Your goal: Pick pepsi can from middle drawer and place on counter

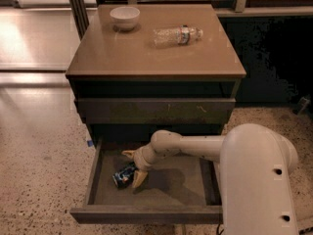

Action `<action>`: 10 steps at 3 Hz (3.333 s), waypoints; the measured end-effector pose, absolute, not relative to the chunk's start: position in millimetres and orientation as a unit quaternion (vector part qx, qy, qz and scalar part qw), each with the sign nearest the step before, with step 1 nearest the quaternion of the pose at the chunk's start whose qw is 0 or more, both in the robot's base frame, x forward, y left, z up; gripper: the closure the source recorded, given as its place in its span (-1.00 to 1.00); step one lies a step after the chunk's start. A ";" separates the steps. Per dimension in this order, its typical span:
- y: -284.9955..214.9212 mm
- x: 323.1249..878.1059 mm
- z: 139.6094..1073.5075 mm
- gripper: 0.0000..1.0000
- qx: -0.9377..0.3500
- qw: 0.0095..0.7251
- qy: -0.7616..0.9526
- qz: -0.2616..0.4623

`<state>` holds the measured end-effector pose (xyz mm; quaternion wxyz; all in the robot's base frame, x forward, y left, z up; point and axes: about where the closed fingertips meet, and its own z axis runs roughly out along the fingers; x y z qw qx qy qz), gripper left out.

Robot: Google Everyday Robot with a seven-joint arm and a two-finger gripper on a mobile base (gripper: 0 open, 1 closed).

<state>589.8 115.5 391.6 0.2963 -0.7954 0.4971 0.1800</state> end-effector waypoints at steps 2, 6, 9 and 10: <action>115.6 589.7 391.6 0.41 -0.795 0.296 0.497 0.180; 117.9 583.9 420.1 1.00 -0.802 0.307 0.481 0.178; 136.8 561.3 556.6 1.00 -0.839 0.327 0.415 0.127; 139.2 565.0 586.8 1.00 -0.844 0.332 0.407 0.106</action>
Offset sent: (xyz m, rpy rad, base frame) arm 0.0000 0.0000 0.0000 0.0000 0.0000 0.0000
